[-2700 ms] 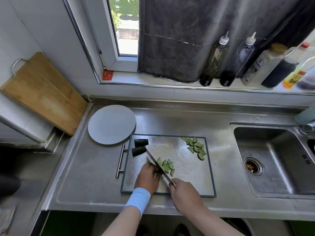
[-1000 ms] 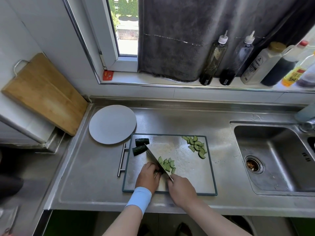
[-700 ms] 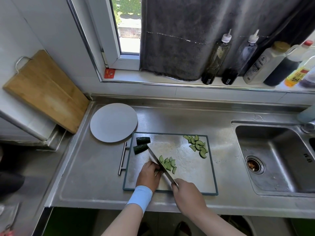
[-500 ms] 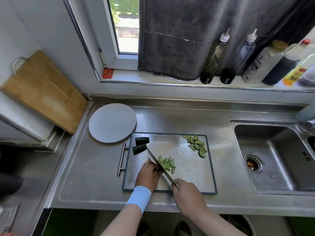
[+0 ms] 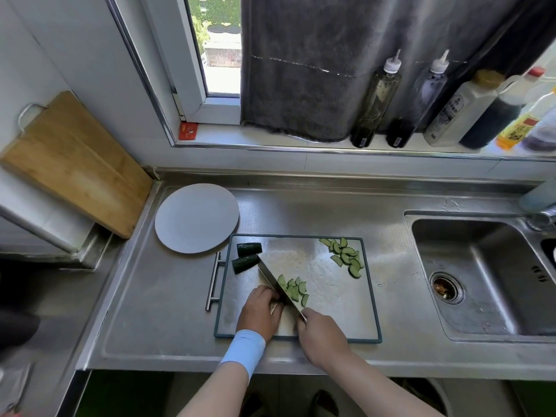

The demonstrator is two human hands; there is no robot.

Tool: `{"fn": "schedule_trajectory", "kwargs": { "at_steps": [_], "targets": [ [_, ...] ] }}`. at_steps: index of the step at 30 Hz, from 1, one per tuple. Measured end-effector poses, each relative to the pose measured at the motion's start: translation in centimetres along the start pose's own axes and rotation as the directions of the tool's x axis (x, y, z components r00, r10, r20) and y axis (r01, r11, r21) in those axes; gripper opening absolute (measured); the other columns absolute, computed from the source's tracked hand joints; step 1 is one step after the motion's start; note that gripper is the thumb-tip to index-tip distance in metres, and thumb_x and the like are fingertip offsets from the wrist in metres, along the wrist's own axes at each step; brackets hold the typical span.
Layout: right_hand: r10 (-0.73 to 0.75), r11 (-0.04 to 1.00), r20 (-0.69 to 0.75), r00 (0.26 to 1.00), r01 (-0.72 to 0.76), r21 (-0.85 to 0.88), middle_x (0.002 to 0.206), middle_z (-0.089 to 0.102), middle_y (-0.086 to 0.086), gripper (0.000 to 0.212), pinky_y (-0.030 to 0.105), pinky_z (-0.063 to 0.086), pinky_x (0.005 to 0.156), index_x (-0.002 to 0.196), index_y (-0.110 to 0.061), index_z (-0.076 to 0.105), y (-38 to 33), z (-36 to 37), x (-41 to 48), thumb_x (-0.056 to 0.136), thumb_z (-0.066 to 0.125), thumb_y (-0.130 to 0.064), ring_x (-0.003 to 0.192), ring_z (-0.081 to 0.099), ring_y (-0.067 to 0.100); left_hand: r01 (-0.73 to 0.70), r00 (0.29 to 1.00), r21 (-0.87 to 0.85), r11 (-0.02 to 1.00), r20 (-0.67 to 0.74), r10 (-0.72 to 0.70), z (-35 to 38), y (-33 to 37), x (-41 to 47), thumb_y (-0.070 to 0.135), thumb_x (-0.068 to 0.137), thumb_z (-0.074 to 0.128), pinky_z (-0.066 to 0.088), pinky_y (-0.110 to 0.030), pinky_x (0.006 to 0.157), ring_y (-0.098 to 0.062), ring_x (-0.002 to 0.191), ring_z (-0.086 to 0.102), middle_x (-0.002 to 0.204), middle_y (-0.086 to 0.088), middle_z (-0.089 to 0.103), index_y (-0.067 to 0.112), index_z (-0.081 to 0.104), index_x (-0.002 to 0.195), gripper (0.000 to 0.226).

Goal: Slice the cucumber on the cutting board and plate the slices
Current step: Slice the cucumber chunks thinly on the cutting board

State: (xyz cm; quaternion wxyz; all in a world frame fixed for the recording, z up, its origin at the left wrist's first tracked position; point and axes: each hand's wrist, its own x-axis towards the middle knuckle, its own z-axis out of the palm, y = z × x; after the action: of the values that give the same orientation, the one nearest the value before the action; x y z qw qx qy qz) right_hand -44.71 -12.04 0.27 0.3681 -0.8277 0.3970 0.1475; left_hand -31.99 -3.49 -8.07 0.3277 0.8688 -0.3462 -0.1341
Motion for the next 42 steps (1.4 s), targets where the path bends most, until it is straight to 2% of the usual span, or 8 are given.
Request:
{"fn": "schedule_trajectory", "kwargs": {
  "at_steps": [3, 8, 13, 21, 28, 32, 42],
  "targets": [
    [-0.003, 1.000, -0.005, 1.000, 0.003, -0.003, 0.086, 0.067, -0.001, 0.026, 0.034, 0.046, 0.066, 0.087, -0.027, 0.057, -0.1, -0.2, -0.3, 0.101, 0.036, -0.034, 0.079, 0.060, 0.021, -0.002, 1.000, 0.001, 1.000, -0.001, 0.002, 0.0, 0.1, 0.0, 0.019, 0.077, 0.069, 0.049, -0.028, 0.072, -0.014, 0.086, 0.055, 0.089, 0.005, 0.058, 0.018, 0.064, 0.084, 0.008],
    [-0.027, 1.000, -0.042, 0.999, 0.026, -0.005, 0.076, 0.063, -0.006, 0.028, 0.026, 0.036, 0.053, 0.081, -0.029, 0.054, -0.3, -0.5, -1.2, 0.101, 0.036, -0.036, 0.066, 0.054, 0.013, 0.016, 1.000, -0.022, 1.000, -0.013, -0.016, 0.0, 0.2, -0.1, 0.021, 0.079, 0.070, 0.047, -0.023, 0.072, -0.011, 0.085, 0.054, 0.089, 0.007, 0.058, 0.020, 0.066, 0.085, 0.008],
    [-0.035, 0.999, -0.032, 0.999, 0.034, -0.008, 0.067, 0.056, -0.008, 0.031, 0.024, 0.031, 0.048, 0.073, -0.030, 0.046, 0.0, -1.1, -2.3, 0.102, 0.037, -0.034, 0.058, 0.048, 0.009, 0.042, 0.999, -0.047, 0.998, -0.011, -0.043, 0.0, 0.1, 0.0, 0.024, 0.079, 0.072, 0.042, -0.019, 0.071, -0.011, 0.082, 0.054, 0.087, 0.007, 0.057, 0.020, 0.066, 0.083, 0.008],
    [-0.031, 0.999, -0.023, 0.999, 0.030, -0.034, 0.073, 0.059, -0.008, 0.025, 0.024, 0.033, 0.050, 0.083, -0.029, 0.052, 0.2, -1.0, -2.3, 0.102, 0.037, -0.035, 0.063, 0.052, 0.009, 0.010, 0.999, -0.057, 0.998, -0.031, -0.012, -0.1, 0.1, -0.1, 0.018, 0.076, 0.074, 0.040, -0.018, 0.069, -0.012, 0.080, 0.055, 0.084, 0.005, 0.059, 0.017, 0.067, 0.080, 0.009],
    [-0.026, 0.999, -0.017, 1.000, 0.025, -0.029, 0.075, 0.059, -0.007, 0.024, 0.026, 0.035, 0.052, 0.088, -0.025, 0.055, 0.1, -1.0, -1.7, 0.102, 0.037, -0.034, 0.067, 0.055, 0.014, 0.042, 0.999, -0.084, 0.996, -0.025, -0.044, 0.1, 0.0, -0.1, 0.018, 0.077, 0.073, 0.043, -0.019, 0.071, -0.011, 0.081, 0.056, 0.086, 0.005, 0.060, 0.016, 0.068, 0.083, 0.008],
    [-0.015, 0.999, -0.009, 1.000, 0.015, -0.029, 0.080, 0.062, -0.002, 0.026, 0.032, 0.041, 0.060, 0.091, -0.022, 0.057, -0.1, -0.9, -1.2, 0.102, 0.037, -0.035, 0.073, 0.058, 0.019, 0.037, 0.999, -0.088, 0.995, -0.029, -0.039, 0.1, 0.0, -0.1, 0.018, 0.076, 0.074, 0.043, -0.019, 0.071, -0.011, 0.079, 0.056, 0.084, 0.006, 0.060, 0.017, 0.068, 0.082, 0.008],
    [0.025, 0.997, -0.008, 1.000, -0.025, 0.071, 0.085, 0.066, 0.000, 0.026, 0.035, 0.048, 0.068, 0.094, -0.024, 0.060, -0.1, 0.5, 0.4, 0.101, 0.038, -0.037, 0.077, 0.060, 0.020, 0.004, 0.999, -0.080, 0.997, -0.040, -0.007, 0.1, -0.3, -0.2, 0.013, 0.075, 0.074, 0.046, -0.019, 0.071, -0.010, 0.079, 0.056, 0.086, 0.007, 0.060, 0.017, 0.067, 0.082, 0.011]
  ]
}}
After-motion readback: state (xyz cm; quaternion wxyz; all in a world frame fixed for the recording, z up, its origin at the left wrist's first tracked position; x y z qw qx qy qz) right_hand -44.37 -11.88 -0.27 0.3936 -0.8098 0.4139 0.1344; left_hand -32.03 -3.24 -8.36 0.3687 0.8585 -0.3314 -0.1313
